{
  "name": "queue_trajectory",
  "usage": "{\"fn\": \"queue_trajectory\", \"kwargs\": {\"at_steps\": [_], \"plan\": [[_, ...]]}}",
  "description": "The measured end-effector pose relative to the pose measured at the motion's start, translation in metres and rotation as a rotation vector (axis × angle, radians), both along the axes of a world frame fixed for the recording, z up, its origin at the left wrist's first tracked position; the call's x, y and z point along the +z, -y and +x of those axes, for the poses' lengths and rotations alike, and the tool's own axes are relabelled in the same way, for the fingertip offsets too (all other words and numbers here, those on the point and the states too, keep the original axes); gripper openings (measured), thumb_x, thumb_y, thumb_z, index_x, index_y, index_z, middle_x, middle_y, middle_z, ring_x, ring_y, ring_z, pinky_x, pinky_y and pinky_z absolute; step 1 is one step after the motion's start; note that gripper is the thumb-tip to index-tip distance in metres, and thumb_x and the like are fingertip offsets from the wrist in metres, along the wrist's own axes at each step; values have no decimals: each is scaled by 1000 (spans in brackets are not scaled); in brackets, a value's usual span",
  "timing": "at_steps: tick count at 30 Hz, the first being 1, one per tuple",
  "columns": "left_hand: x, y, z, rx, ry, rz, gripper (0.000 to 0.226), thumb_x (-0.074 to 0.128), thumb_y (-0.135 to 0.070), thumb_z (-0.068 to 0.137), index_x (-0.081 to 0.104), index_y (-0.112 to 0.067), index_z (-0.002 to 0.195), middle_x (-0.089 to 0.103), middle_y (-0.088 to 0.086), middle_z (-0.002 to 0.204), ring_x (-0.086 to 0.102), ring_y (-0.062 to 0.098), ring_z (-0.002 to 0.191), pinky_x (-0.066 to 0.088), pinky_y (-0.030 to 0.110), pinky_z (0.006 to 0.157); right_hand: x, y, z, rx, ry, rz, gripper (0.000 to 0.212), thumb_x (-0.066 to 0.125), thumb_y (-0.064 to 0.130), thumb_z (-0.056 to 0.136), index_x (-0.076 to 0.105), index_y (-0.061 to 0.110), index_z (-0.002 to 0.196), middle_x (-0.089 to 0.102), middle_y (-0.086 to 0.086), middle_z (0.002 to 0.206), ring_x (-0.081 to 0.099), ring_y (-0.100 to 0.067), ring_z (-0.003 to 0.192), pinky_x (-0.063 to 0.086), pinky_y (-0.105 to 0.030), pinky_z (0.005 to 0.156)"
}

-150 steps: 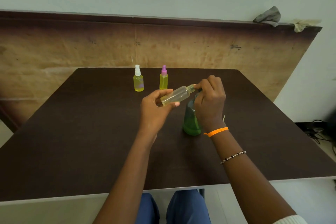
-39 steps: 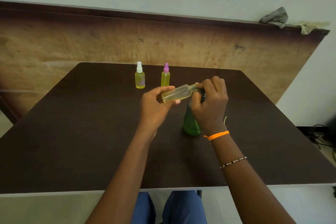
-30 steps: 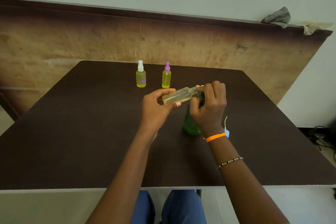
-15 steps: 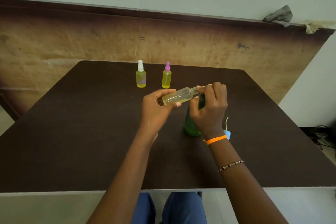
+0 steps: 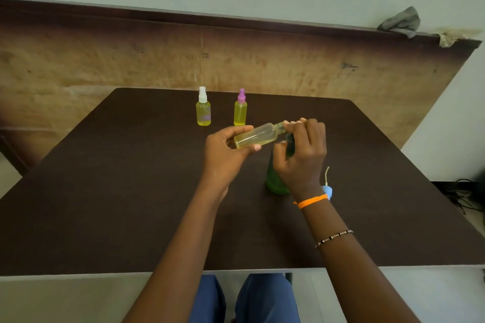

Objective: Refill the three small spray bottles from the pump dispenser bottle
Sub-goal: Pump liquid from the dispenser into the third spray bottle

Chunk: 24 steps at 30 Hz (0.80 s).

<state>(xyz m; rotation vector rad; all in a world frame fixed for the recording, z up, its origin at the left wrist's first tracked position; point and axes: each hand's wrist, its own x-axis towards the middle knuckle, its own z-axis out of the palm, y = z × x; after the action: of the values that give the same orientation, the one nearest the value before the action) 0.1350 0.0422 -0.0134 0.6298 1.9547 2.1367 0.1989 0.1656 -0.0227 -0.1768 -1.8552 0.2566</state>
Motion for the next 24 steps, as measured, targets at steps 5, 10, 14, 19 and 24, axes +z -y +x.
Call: {"fn": "queue_trajectory", "kwargs": {"at_steps": [5, 10, 14, 19, 24], "plan": [[3, 0, 3, -10, 12, 24, 37, 77, -2, 70, 69, -19, 101, 72, -2, 98, 66, 11, 96, 52, 20, 78, 10, 0, 3, -6, 8, 9, 19, 49, 5, 70, 63, -5, 80, 53, -17, 76, 42, -23, 75, 40, -29, 69], [-1, -2, 2, -7, 20, 13, 37, 78, 0, 68, 69, -20, 99, 71, -1, 99, 66, 12, 96, 52, 21, 78, -4, -1, 1, -10, -16, 20, 28, 47, 3, 68, 66, -6, 86, 55, -18, 77, 46, -27, 78, 46, -34, 76], [0, 0, 2, -8, 22, 17, 37, 77, -1, 69, 69, -22, 98, 71, 0, 99, 66, 11, 96, 53, 23, 80, 2, 3, 1, 1, -4, -7, 24, 47, 3, 67, 64, -5, 81, 53, -17, 75, 42, -23, 76, 38, -25, 69], [3, 1, 3, -27, 23, 33, 36, 77, -1, 70, 69, -20, 100, 71, -1, 99, 66, 10, 97, 54, 23, 81, 13, 2, 4, 1, 13, 3, 15, 50, 4, 68, 61, -3, 76, 51, -15, 74, 39, -21, 73, 31, -21, 65], [-1, -2, 2, -9, 33, 29, 36, 77, 1, 69, 69, -22, 97, 71, -1, 98, 67, 10, 96, 54, 21, 80, 1, -2, -1, -23, -11, 33, 20, 49, 1, 67, 64, -6, 79, 53, -18, 74, 41, -23, 74, 33, -22, 67]]}}
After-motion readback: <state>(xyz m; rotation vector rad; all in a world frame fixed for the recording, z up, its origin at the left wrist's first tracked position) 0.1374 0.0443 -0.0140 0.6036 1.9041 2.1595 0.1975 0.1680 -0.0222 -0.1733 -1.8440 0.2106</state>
